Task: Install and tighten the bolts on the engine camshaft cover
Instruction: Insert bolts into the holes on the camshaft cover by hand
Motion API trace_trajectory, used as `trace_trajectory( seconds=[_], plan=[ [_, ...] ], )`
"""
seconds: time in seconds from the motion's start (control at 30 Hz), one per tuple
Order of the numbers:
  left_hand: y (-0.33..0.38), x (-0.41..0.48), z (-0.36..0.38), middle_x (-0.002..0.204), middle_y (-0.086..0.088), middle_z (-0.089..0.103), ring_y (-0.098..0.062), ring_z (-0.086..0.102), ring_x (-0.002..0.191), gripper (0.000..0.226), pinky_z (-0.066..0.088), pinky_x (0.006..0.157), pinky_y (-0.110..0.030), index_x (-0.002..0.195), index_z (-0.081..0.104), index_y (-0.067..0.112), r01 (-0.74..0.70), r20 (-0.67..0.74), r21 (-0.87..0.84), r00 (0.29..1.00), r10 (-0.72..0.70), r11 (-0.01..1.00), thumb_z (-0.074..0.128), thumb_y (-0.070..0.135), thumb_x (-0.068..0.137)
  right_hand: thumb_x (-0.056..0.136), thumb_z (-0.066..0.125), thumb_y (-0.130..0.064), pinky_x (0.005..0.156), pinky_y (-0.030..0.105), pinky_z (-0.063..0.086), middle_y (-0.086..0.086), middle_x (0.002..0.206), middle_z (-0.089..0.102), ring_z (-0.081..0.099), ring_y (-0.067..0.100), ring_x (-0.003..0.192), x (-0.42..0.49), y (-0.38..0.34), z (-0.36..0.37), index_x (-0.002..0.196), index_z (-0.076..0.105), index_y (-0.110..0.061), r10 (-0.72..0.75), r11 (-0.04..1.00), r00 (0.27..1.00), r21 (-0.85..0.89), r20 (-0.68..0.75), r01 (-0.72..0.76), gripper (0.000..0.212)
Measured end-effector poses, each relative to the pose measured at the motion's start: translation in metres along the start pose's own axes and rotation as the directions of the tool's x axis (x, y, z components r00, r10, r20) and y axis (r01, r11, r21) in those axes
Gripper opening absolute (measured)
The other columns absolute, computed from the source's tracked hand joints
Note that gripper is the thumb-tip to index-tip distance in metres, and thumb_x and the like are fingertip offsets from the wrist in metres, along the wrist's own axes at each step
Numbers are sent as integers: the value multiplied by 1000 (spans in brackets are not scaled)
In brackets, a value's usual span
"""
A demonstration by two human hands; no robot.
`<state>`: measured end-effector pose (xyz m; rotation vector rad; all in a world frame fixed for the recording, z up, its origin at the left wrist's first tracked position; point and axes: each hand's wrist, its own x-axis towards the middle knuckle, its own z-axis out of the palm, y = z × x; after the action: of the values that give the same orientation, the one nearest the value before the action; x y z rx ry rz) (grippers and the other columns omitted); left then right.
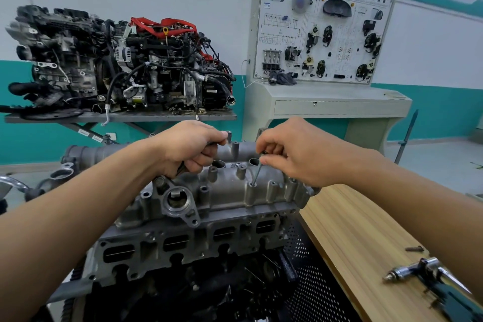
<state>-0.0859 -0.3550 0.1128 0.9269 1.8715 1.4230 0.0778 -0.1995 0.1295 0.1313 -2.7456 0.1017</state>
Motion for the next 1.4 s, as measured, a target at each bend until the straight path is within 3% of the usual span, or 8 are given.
trace_trajectory(
  seconds=[0.33,0.47,0.57,0.7,0.93,1.07,1.27,1.4],
  plan=[
    [-1,0,-1,58,2,28,-6,20,40,31,16,31,-13,75,49,16,22,32,27,999,-23,999,48,24,105,92,70,-26,75,22,55,-5,85,74,68,5,76,15,9,29,99,74,-14,71,992,975,90,210,-91,15],
    [-2,1,-2,61,2,27,-7,19,42,29,15,32,-13,76,47,18,16,22,30,1000,-16,999,49,23,104,95,64,-35,54,17,40,-12,62,59,55,-1,56,20,7,33,87,69,-17,45,997,971,-72,235,-28,21],
    [-2,2,-2,61,2,27,-7,19,43,31,14,33,-14,73,43,20,9,29,36,1000,-10,999,50,22,104,101,47,-46,60,33,45,-6,61,51,51,9,57,22,1,33,74,61,-17,12,959,962,-276,274,67,43],
    [-3,2,-4,61,2,26,-7,18,43,33,14,33,-14,72,41,20,3,24,26,1000,-3,1000,52,22,103,102,26,-60,59,32,41,-2,59,50,48,13,56,24,-3,35,63,57,-18,79,933,974,-361,215,4,65],
    [-5,5,-3,59,3,25,-7,17,42,29,16,31,-13,76,41,21,-3,33,11,999,2,1000,53,21,102,103,38,-45,64,36,47,-5,73,57,54,13,68,24,-1,26,83,60,-23,81,940,896,-332,436,76,37],
    [-4,3,-4,60,3,25,-7,18,42,25,16,31,-14,79,46,19,-9,32,10,999,9,1000,53,24,103,100,24,-64,52,29,32,-2,61,50,47,12,58,28,-5,34,58,50,-20,155,910,944,-413,293,-21,66],
    [-1,1,-3,54,5,29,-4,21,36,31,18,30,-12,87,49,16,32,27,-72,999,-30,997,49,43,102,102,37,-50,56,31,40,2,67,58,56,19,62,32,-4,29,73,61,-14,150,939,901,-343,406,-2,52],
    [1,0,-5,54,4,34,-4,22,35,46,19,30,-12,96,52,13,58,28,-161,998,-54,985,45,58,98,99,23,-65,53,28,35,-2,57,50,48,12,50,41,-10,21,58,48,-16,245,924,936,-352,251,-148,69]
  ],
)
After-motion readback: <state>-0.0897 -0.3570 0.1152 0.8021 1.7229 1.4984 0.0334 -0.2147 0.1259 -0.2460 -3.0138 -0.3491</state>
